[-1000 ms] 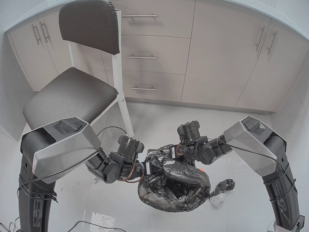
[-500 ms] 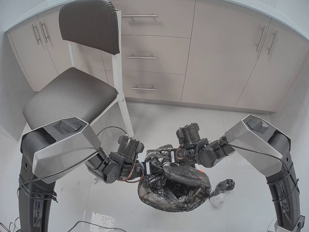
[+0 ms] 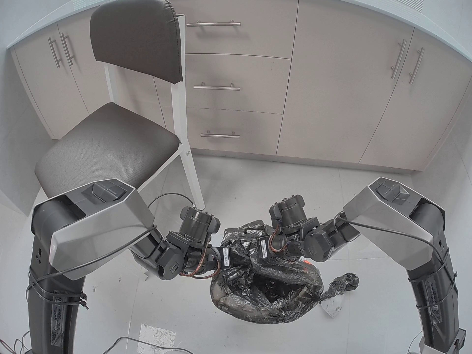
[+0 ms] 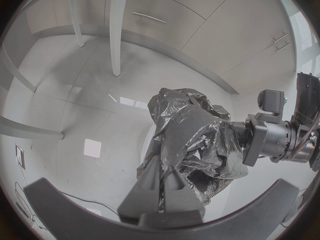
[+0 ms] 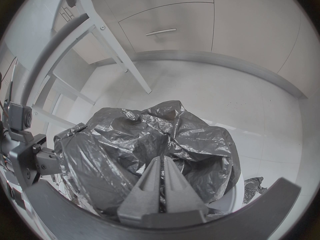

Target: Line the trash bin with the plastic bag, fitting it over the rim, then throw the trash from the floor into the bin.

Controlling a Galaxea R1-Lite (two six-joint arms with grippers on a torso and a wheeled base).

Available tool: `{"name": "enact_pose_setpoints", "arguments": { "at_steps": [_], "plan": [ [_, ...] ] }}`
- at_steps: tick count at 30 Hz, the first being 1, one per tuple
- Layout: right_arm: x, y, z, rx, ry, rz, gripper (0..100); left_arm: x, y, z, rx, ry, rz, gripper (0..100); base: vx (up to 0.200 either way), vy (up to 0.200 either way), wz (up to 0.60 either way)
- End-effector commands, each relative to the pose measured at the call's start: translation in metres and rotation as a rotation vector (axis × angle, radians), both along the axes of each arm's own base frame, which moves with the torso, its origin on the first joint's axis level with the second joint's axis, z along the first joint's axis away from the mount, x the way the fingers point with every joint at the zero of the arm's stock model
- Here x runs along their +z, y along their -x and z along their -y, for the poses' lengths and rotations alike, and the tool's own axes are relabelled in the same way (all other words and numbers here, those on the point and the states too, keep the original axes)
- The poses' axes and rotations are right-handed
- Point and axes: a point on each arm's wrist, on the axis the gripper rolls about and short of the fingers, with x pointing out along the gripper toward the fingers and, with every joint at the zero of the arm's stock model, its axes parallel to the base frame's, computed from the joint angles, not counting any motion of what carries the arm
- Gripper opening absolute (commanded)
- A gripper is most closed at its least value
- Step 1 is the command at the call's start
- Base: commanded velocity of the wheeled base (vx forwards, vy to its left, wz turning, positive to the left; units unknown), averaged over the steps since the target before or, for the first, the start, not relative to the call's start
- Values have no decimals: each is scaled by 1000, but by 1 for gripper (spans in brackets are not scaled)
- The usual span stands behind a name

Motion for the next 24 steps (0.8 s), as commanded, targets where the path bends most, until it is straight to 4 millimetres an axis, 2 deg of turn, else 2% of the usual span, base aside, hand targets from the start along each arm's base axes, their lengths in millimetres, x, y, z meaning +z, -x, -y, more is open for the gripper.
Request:
{"name": "enact_pose_setpoints", "arguments": {
  "at_steps": [1, 3, 8, 9, 10, 15, 16, 20, 24],
  "plan": [
    [-11, -6, 0, -4, 0, -6, 0, -1, 0, 0, 0, -1, -2, 0, 0, 0, 0],
    [-9, -7, 1, -8, -2, -2, 0, -1, 0, 0, 1, -2, -2, 0, 0, 0, 0],
    [18, -6, 2, -15, -25, 37, 0, -1, 0, 0, 0, -1, -2, 0, 0, 0, 0],
    [18, -6, 2, -15, -25, 37, 0, -1, 0, 0, 0, -1, -2, 0, 0, 0, 0],
    [30, -4, 3, -17, -36, 54, 0, -1, 0, 0, 1, -2, -2, 0, 0, 0, 0],
    [61, 3, 7, -19, -66, 97, 0, -1, 1, 0, 1, -2, -3, 0, 0, 0, 0],
    [64, 4, 7, -19, -68, 101, 100, -1, 1, 0, 0, -2, -5, 0, 0, 0, 0],
    [84, 8, 8, -32, -111, 127, 100, -1, 1, 0, 0, -1, -4, 0, 0, 0, 0],
    [81, 3, 13, -51, -106, 125, 100, -1, 1, 0, 1, -2, -3, 0, 0, 0, 0]
  ]
}}
